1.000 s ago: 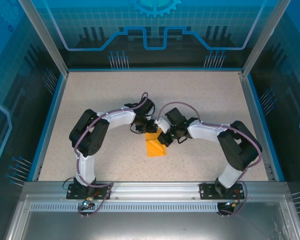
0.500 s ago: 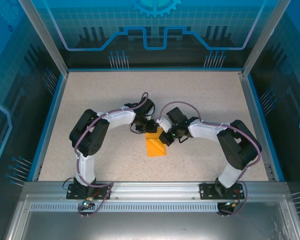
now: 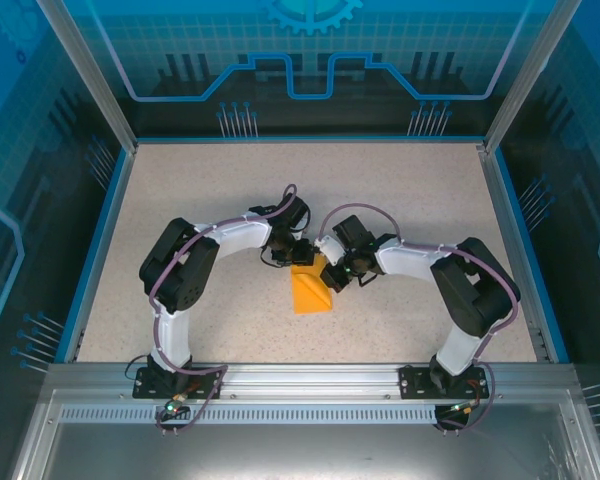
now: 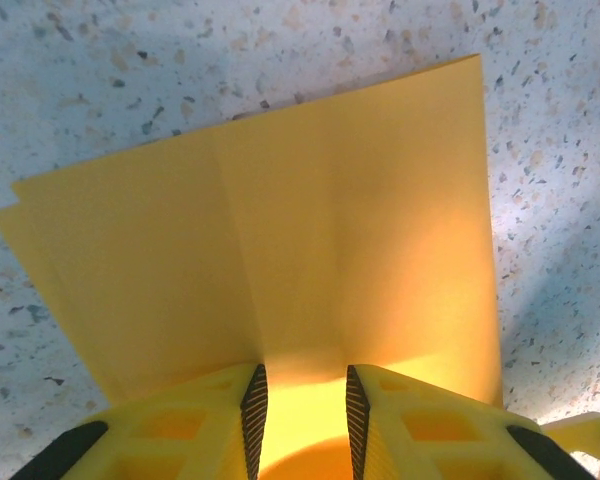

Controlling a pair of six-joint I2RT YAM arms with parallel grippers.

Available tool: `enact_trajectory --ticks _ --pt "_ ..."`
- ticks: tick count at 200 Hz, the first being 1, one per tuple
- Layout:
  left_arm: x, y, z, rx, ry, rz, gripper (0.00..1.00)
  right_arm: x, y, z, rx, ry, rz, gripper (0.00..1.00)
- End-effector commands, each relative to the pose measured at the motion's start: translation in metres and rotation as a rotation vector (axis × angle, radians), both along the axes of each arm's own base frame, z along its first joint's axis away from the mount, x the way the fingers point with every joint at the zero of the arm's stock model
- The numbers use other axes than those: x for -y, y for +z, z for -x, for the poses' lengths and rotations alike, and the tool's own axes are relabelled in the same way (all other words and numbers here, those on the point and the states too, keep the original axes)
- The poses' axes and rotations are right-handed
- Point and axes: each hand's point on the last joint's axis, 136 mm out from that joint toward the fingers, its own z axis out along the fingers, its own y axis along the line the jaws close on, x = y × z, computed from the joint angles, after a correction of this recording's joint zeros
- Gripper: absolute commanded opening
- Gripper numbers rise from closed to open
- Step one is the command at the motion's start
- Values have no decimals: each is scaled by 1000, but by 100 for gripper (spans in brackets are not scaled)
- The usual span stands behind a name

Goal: Fold a paper plane with a square sheet of paper (pick it up from the middle)

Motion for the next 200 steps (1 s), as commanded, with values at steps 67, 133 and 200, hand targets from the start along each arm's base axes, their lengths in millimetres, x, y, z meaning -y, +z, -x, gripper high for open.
enact_trajectory --ticks 67,133,200 --pt "-5 -5 -2 -12 -10 -31 31 13 -11 -1 -48 -51 41 0" --pt "-5 -6 -3 -15 -15 -34 31 15 -12 0 -51 -62 47 0" --pt "-4 -7 -3 -16 -19 -35 31 18 -6 1 -43 -71 43 0"
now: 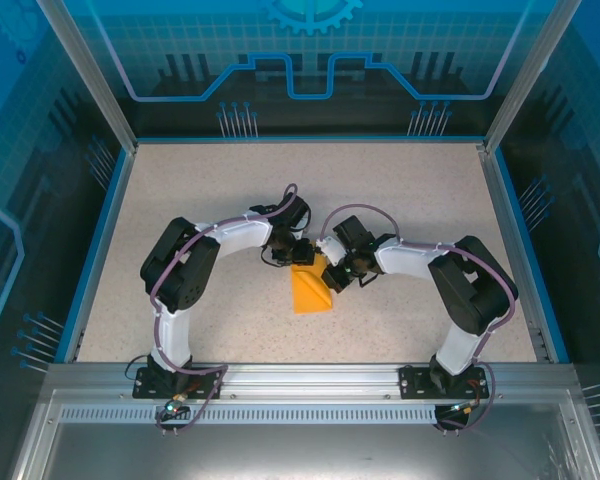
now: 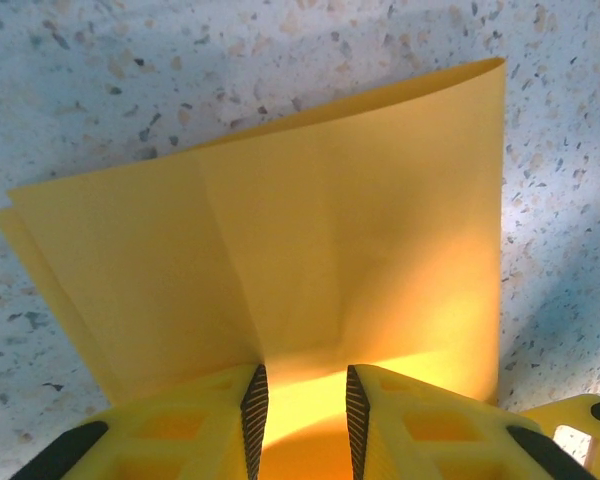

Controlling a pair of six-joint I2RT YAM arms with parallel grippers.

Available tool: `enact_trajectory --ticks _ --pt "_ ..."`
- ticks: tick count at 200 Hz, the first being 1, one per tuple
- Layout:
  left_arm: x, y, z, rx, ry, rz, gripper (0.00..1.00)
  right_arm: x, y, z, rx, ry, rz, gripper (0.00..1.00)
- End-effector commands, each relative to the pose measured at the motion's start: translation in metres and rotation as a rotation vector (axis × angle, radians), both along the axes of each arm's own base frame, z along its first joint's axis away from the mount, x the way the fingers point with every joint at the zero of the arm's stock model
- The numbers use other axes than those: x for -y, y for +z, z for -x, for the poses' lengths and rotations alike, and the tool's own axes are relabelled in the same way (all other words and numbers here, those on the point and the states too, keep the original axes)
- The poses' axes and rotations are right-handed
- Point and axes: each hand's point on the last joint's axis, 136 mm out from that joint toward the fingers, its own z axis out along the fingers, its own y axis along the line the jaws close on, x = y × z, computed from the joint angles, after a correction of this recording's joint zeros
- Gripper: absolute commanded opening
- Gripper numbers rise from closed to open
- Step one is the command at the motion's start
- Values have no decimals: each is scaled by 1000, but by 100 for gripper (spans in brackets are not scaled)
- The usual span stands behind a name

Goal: Fold a paper plane with a square sheet of paper (pick it up from the middle)

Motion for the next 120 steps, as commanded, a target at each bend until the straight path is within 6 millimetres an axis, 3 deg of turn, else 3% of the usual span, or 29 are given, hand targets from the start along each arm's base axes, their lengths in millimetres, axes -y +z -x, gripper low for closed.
enact_trajectory --ticks 1,120 --pt "-4 -7 -2 -12 -15 -30 31 13 1 1 -16 -40 29 0" --pt "-4 -5 -2 -13 -20 -33 31 14 -6 -1 -40 -50 49 0"
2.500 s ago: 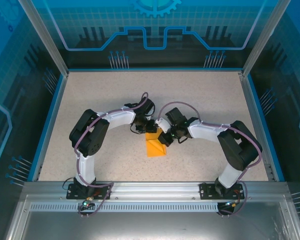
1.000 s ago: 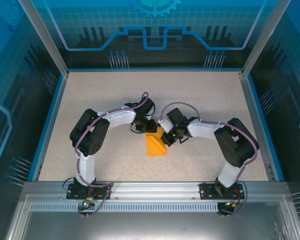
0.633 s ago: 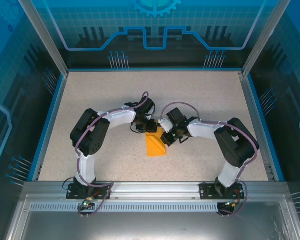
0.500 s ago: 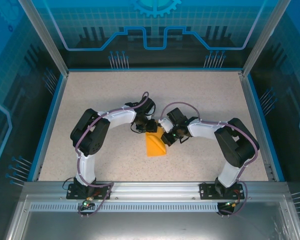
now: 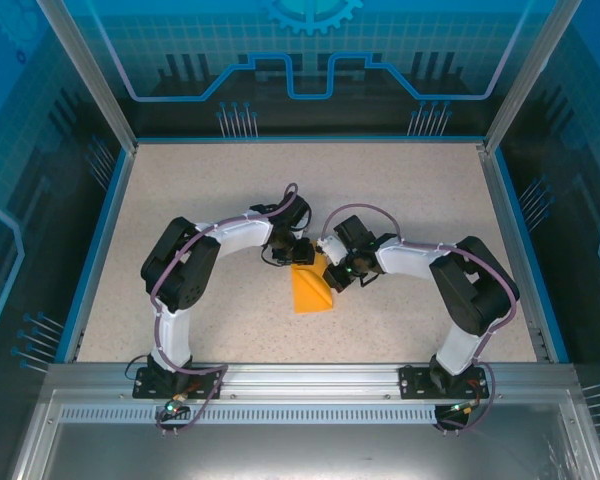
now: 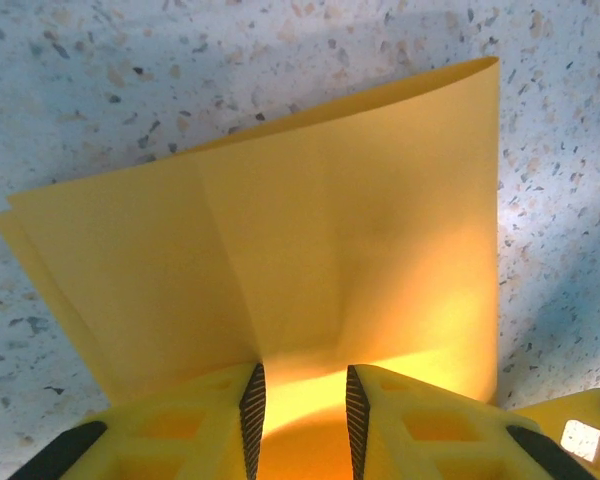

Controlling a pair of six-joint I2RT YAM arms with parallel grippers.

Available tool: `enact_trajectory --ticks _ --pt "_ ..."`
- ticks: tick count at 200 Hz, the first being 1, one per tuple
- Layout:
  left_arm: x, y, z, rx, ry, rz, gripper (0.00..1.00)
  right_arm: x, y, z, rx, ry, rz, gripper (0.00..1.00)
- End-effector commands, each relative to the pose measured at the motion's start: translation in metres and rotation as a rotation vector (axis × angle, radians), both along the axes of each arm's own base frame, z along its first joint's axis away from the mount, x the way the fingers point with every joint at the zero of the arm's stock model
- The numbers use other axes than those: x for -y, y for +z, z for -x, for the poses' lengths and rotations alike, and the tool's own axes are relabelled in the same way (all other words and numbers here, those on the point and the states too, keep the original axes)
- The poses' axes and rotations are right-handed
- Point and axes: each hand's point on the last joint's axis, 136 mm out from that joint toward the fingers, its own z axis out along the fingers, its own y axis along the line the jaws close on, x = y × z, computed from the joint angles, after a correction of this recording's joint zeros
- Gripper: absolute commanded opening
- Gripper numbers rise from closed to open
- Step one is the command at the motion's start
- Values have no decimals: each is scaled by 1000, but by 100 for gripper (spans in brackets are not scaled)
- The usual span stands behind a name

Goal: Fold a paper plane with a square sheet of paper (pick it up from the middle)

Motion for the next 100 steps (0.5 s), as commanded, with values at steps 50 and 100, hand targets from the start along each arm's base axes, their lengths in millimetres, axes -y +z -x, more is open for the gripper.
enact_trajectory --ticks 50,100 --pt "2 9 -4 -1 -15 8 31 12 -14 2 -70 -51 53 0" --pt "11 41 -11 45 -12 69 33 14 -20 5 -95 -61 69 0"
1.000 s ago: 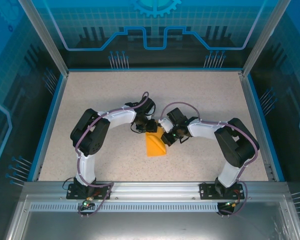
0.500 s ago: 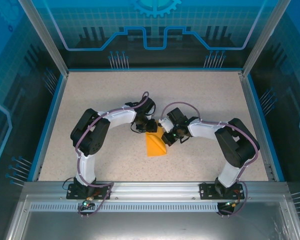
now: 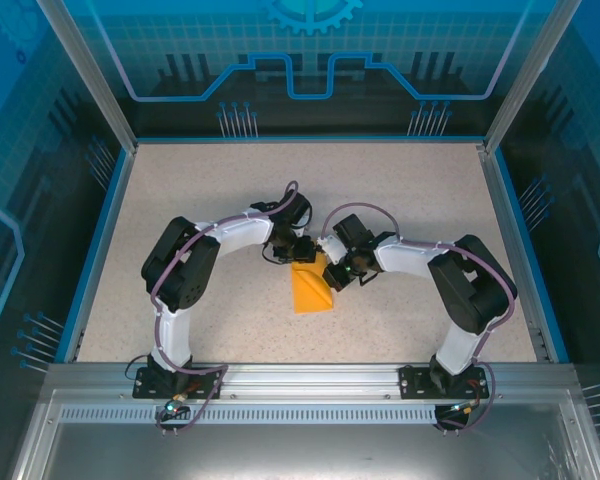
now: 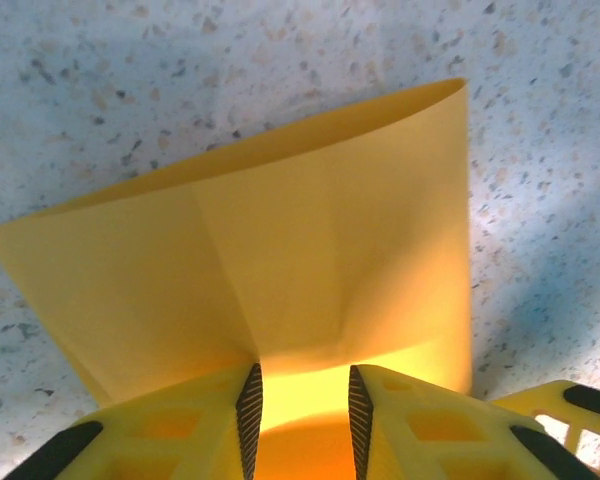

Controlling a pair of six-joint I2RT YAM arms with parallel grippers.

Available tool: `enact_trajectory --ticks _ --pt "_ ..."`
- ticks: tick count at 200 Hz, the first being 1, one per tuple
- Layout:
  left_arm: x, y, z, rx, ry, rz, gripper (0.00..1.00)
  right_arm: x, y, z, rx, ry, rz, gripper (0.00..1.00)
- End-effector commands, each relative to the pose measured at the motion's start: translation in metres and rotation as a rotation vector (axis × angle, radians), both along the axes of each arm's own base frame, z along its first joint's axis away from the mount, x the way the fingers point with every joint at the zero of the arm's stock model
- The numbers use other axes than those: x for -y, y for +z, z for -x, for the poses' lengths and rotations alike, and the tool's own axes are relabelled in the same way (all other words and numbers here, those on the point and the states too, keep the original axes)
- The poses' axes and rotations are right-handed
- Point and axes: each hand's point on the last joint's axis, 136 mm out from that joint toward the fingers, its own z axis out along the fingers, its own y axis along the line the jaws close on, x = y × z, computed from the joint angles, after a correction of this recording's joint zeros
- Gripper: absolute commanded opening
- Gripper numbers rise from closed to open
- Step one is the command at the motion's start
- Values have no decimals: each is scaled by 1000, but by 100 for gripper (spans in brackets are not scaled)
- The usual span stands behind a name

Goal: Fold a paper plane with a square sheet of paper (pick it up from the middle)

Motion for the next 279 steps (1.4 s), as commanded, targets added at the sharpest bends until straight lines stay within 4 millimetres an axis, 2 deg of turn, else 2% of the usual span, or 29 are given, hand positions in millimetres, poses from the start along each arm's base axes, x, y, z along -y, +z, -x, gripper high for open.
enact_trajectory --ticks 1,36,55,70,106,131,151,184,227,279 --pt "6 34 -7 41 -10 54 33 14 -18 6 -67 -37 61 0" --pt "5 68 -13 93 1 81 35 15 -19 6 -71 -42 66 0" --pt "6 87 -10 110 16 112 35 15 -20 7 -74 -42 67 0" --pt "8 93 -2 88 33 156 35 15 -20 7 -75 -42 66 0" --pt "19 85 26 -2 66 273 32 15 -20 8 -80 -42 66 0" --pt "21 69 40 -46 94 305 29 14 -20 8 -81 -39 62 0" --pt "19 55 44 -76 113 307 26 14 -19 8 -82 -38 61 0" --pt "18 43 48 -85 126 314 24 13 -18 9 -83 -33 56 0" --pt "18 39 47 -73 106 308 24 10 -14 11 -85 -12 37 0" --pt "16 21 52 -100 94 282 23 7 -13 13 -95 -10 14 0"
